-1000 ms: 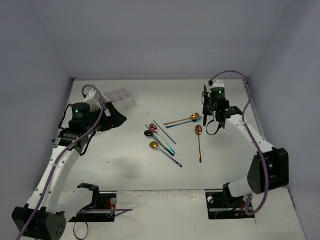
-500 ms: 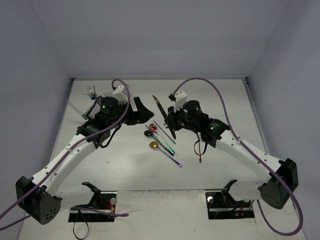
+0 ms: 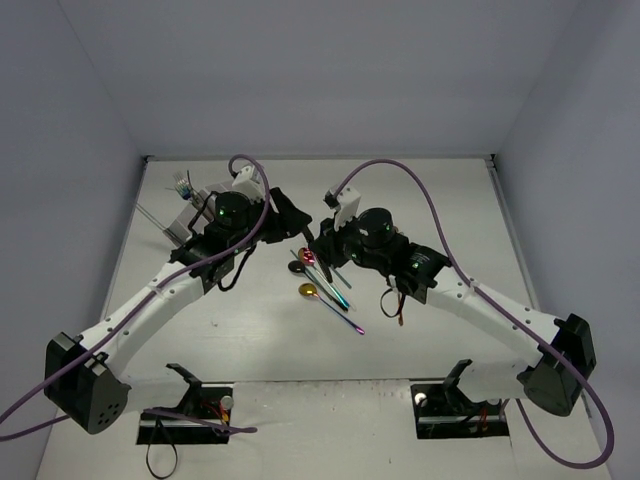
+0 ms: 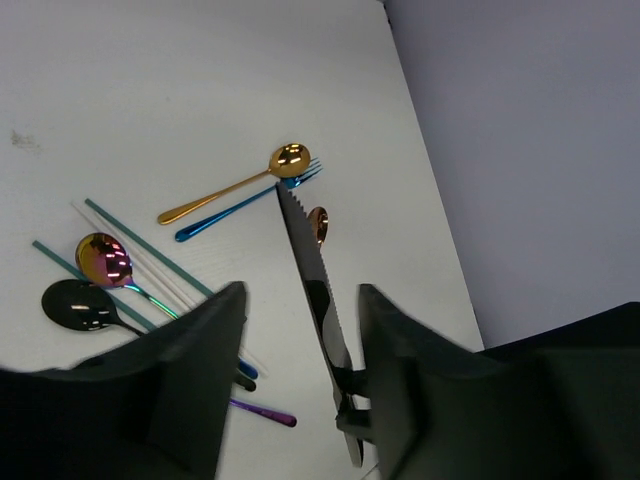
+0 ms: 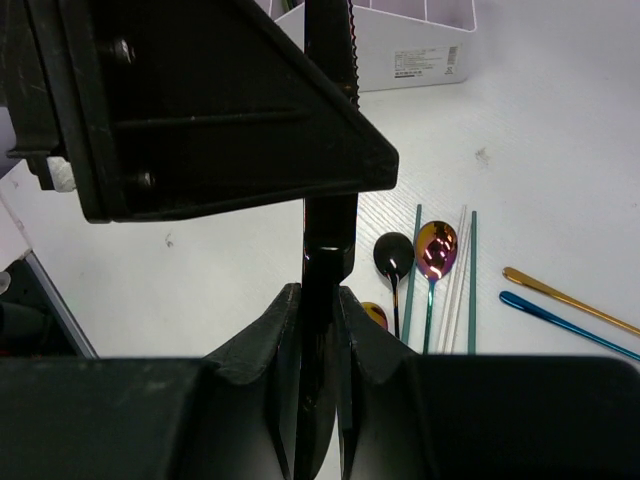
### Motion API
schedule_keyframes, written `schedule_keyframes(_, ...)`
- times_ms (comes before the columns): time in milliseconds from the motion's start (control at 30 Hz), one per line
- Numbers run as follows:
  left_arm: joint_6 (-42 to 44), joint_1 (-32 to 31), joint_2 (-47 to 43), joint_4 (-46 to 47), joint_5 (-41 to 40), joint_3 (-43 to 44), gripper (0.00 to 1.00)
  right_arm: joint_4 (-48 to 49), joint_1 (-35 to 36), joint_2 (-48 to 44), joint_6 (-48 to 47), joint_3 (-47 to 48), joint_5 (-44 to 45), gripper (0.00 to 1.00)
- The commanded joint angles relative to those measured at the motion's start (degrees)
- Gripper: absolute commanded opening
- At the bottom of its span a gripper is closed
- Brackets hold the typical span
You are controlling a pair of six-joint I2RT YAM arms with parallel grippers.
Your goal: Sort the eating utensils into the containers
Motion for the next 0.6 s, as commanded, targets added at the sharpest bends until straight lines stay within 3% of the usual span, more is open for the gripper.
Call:
schedule_keyframes(0,-1.94,-0.40,-1.32,7.40,-1.28,-0.78,0.27,8.43,0.21,-0.30,1.55,-0.31,-1.76,0.00)
schedule_keyframes(133,-1.62,-0.39,-2.32,8.59,-1.82,-1.94,0.01,9.35,0.21,0.09,1.77,-0.62,-1.94,0.00)
schedule_keyframes(267,-1.48,-0.40,-2.67,8.64,-2.39,-2.53,0.00,9.83,0.29,0.46,1.60,-0.54,-1.54,0.00)
schedule_keyframes(333,-1.45,-0.35,-3.13,8.56,-3.39,-3.02,0.00,9.92,0.23,0.65,1.52,-0.56,-1.02,0.11)
schedule_keyframes(467,-0.39,0.30,-5.02,6.00,-7.34,-3.59,0.00,9.92,0.21,0.79,1.26,-1.02,-0.02,0.55)
schedule_keyframes(567,2.20,3.43,-6.78,0.26,-10.39,-2.89,0.00,9.87,0.21,0.65,0.87,-1.76,1.33,0.68)
